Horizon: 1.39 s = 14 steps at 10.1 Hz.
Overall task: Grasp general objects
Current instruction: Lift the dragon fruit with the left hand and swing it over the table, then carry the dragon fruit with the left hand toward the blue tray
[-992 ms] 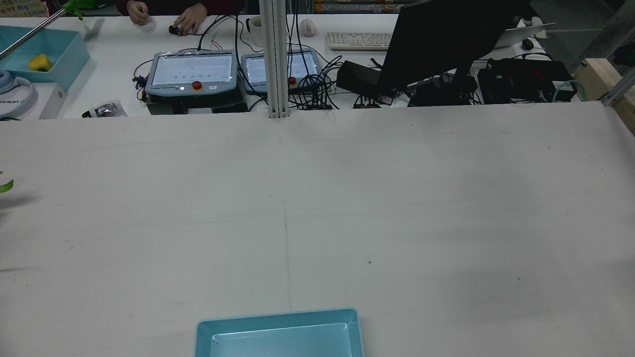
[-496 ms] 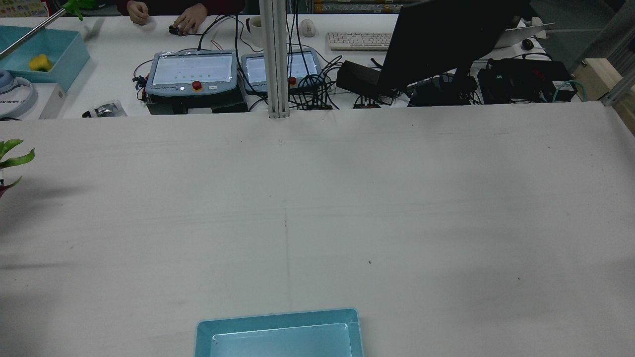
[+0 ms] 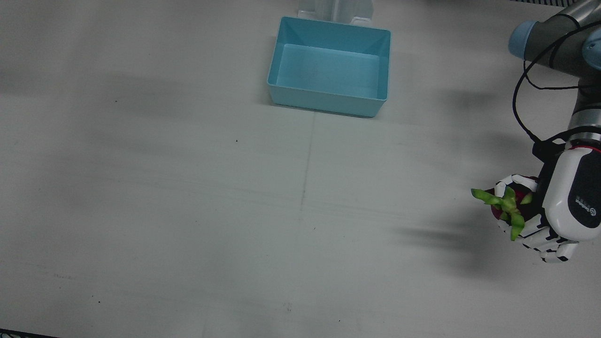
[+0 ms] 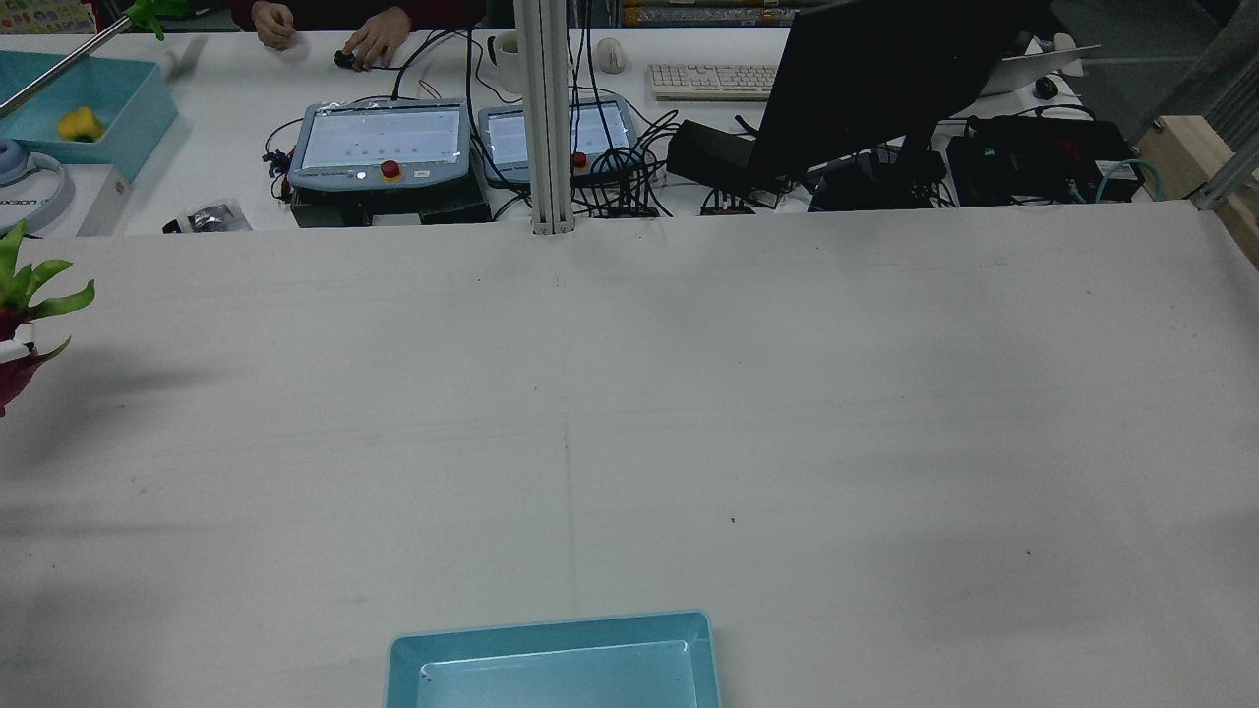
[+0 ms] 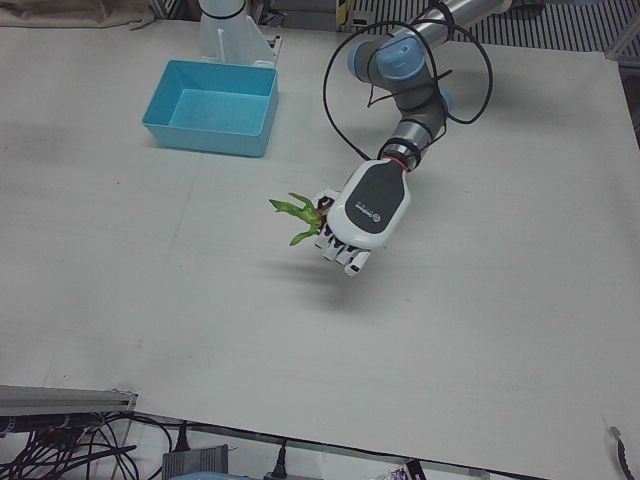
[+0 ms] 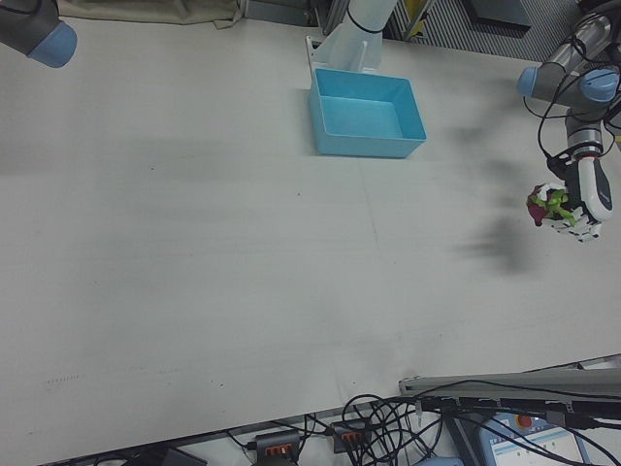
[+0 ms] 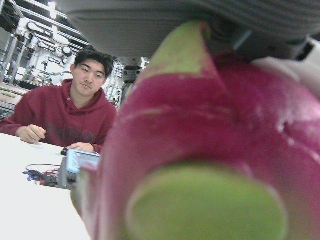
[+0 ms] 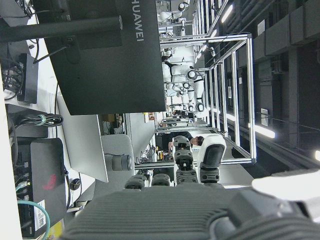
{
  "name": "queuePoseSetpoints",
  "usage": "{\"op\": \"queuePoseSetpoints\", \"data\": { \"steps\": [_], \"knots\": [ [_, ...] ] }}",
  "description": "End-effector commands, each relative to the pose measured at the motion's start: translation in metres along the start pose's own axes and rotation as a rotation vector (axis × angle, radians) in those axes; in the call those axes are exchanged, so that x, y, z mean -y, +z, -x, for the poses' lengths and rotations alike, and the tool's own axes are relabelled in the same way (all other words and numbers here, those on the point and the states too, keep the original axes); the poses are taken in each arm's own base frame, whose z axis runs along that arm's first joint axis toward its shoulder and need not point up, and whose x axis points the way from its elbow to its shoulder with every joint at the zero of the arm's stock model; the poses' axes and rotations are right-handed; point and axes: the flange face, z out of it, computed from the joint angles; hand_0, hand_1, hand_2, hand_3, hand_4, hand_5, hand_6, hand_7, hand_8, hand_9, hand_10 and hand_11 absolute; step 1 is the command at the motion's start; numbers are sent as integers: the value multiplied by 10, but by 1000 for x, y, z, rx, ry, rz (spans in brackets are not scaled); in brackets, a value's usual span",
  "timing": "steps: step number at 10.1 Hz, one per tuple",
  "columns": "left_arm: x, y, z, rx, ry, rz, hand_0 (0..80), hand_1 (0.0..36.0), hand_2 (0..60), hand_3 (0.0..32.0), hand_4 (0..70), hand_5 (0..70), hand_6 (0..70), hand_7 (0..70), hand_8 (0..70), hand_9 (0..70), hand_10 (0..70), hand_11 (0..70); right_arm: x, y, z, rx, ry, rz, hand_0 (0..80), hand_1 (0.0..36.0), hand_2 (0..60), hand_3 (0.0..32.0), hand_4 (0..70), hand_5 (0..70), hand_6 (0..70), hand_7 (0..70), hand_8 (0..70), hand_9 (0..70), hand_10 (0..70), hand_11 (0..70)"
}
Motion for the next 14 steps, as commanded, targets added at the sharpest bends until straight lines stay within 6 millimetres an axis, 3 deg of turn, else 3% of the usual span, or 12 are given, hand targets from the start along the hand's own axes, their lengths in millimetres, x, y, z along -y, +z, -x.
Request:
{"op": "queuePoseSetpoints", "data": {
  "steps": [1,3,8,10,13,14],
  "knots": [
    [-40,7,-42,-86,-75,195,393,209,600,0,700,700,700,488,595,553,700,700,0,0,1,1,0,0,0,0,0,0,0,0,0,0,0,0,0,0],
    [-42,7,-57,-98,-191,236,394,192,600,0,700,700,700,497,591,553,700,700,0,0,1,1,0,0,0,0,0,0,0,0,0,0,0,0,0,0],
    [-68,-1,-95,-172,-247,414,380,139,600,0,700,700,700,519,600,572,700,700,0,0,0,0,0,0,0,0,0,0,0,0,0,0,0,0,0,0],
    [-89,-5,-101,-199,-275,518,401,150,600,0,700,700,700,569,630,615,700,700,0,0,1,1,0,0,0,0,0,0,0,0,0,0,0,0,0,0],
    [-142,-31,-138,-246,-356,657,425,144,600,0,700,700,700,594,654,653,700,700,0,0,0,0,0,0,0,0,0,0,0,0,0,0,0,0,0,0],
    [-159,-39,-140,-236,-375,689,440,149,600,0,700,700,700,611,662,665,700,700,0,0,0,0,0,0,0,0,0,0,0,0,0,0,0,0,0,0]
  ]
}}
